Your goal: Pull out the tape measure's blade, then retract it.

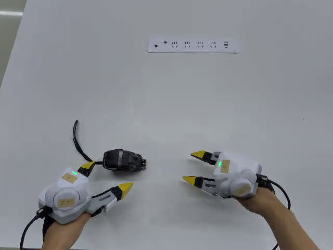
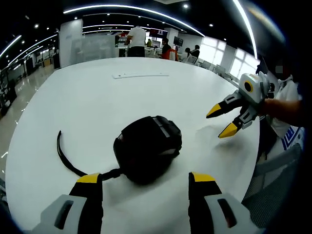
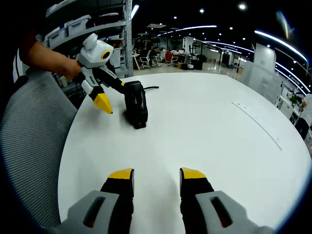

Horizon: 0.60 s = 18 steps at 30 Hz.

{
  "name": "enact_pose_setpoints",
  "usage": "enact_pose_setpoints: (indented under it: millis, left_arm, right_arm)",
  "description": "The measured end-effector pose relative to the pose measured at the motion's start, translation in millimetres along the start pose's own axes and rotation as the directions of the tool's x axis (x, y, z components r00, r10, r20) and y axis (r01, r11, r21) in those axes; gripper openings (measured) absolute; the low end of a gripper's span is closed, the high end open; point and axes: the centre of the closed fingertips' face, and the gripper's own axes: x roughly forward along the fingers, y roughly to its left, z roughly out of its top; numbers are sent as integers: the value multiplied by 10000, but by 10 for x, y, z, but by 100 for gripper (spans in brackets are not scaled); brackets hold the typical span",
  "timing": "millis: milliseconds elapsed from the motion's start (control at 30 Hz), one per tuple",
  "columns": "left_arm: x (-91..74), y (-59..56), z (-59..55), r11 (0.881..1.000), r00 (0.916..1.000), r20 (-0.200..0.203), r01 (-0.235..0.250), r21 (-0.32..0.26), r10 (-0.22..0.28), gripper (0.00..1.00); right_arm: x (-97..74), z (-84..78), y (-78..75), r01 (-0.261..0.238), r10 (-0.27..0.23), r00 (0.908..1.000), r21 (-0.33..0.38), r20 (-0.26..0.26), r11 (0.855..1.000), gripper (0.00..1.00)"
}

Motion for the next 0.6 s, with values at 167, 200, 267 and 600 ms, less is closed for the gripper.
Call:
enact_pose_setpoints:
  millis: [167, 200, 267, 600]
  left_arm:
    - [-66, -36, -35, 9985, 9993, 18, 370, 394, -371, 69]
    - [-79, -42, -48, 9979, 9990, -6, 442, 472, -443, 69]
    - [-108, -62, -70, 9955, 9983, -12, 587, 748, -588, 69]
    - [-298, -92, -59, 9818, 9918, 597, 1024, 1597, -1132, 71]
  right_arm:
    - [-167, -72, 6, 342, -343, 9994, 182, 75, 9993, 37]
    - [-196, -85, 4, 415, -417, 9991, 249, 98, 9988, 37]
    - [-258, -123, 2, 571, -575, 9983, 349, 130, 9978, 38]
    - [-491, -233, 62, 947, -992, 9943, 1030, 388, 9902, 45]
